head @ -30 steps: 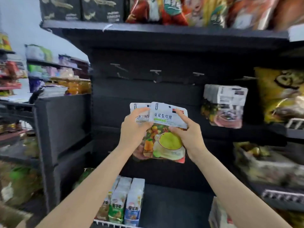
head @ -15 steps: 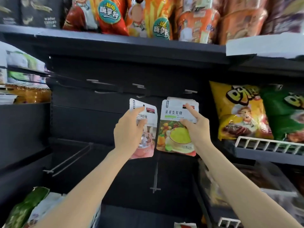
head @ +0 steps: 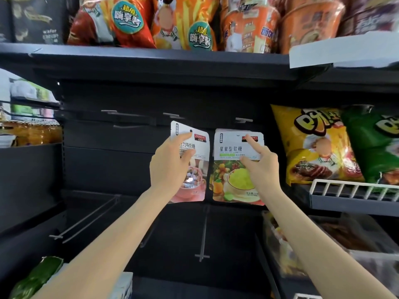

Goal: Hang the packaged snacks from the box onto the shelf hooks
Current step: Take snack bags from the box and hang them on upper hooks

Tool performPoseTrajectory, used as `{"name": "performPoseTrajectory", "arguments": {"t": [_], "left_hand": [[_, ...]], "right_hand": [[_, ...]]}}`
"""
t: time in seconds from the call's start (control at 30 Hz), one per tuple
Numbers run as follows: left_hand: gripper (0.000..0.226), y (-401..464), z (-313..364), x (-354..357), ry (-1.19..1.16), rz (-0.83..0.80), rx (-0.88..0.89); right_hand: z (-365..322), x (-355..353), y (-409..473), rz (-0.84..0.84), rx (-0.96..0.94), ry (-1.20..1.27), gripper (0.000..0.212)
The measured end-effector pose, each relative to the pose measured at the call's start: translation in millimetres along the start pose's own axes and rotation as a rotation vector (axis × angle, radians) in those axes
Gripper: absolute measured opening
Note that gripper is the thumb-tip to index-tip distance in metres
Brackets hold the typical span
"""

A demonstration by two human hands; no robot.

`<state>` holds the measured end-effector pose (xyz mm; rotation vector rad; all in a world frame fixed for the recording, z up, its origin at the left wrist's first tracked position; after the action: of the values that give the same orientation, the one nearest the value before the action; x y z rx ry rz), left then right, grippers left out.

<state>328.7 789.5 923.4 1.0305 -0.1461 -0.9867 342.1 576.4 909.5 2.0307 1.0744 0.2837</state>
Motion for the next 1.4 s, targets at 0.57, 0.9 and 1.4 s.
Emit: {"name": "performPoseTrajectory", "arguments": {"t": [0.57, 0.9, 1.4], "left_hand": [[0.038, 7.1, -5.0, 12.4, -0.134, -0.063, 0.009], [0.033, -1.2, 5.4, 26.3, -0.274, -0.219, 0.024], [0.050, -0.8, 34.5, 88.1, -0.440, -0.291, -0.006]], "right_hand": [[12.9, 11.0, 16.0, -0.009, -0.001, -0.227, 0.061], [19.7, 21.4, 14.4, -0.006, 0.000, -0.355, 0.064], [1.0, -8.8, 12.7, -0.111, -0.122, 0.138, 0.045]]}}
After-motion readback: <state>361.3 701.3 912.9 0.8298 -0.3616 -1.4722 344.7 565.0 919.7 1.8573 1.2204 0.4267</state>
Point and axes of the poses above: each hand's wrist, its own y-axis towards the middle knuckle, its own x-axis out of the palm, z = x × y, the point moved 4 cm from there along y, towards the middle knuckle, and after that the axes turned 5 degrees about -x, right-handed, at the moved point
